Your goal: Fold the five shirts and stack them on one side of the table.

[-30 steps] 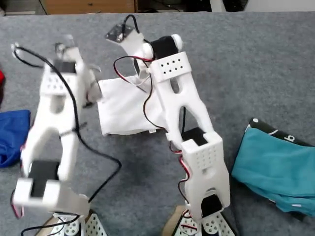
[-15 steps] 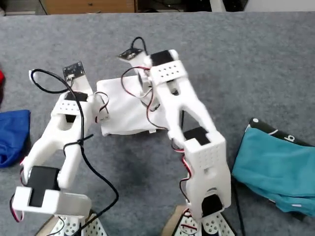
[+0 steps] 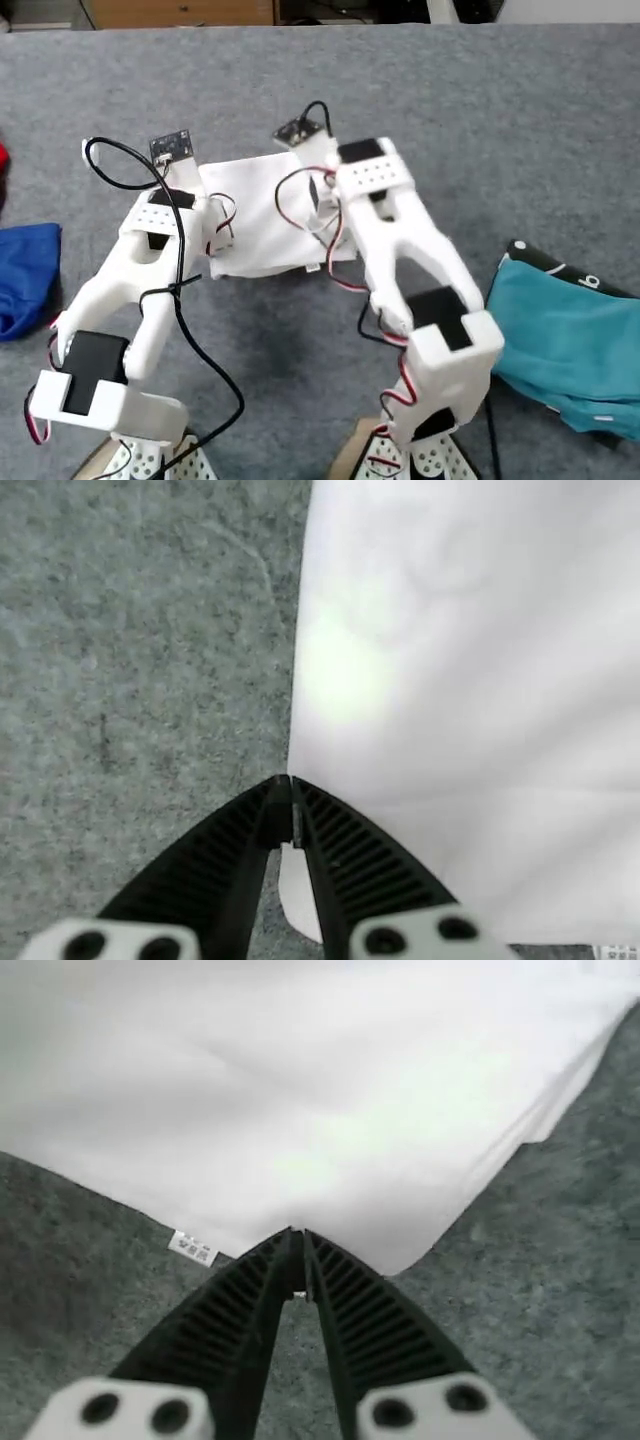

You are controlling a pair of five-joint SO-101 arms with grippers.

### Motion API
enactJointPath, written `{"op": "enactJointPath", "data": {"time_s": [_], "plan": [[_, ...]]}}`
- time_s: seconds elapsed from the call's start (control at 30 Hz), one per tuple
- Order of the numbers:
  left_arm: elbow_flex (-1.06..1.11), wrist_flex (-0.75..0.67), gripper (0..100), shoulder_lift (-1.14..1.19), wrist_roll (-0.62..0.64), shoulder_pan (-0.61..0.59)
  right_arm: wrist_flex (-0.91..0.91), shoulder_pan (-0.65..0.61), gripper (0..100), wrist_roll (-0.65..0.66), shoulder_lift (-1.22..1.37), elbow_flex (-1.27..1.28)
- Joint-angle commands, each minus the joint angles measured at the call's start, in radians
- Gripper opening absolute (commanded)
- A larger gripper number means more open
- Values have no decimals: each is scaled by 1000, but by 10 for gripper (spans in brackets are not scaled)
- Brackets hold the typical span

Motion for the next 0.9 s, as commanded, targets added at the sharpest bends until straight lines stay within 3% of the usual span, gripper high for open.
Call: {"op": "enactJointPath", "data": {"time_s": [0.0,0.33,0.63,0.87], "plan": [[-5,-11,19,-2,-8,8,-66,-13,5,-8,-85,62],[-5,-15,19,-1,-8,6,-172,151,5,64,-7,99],[-15,2,19,-12,-8,-2,-91,62,5,63,-153,102],[-166,166,19,-12,-14,-2,-18,71,5,64,-392,94]]}}
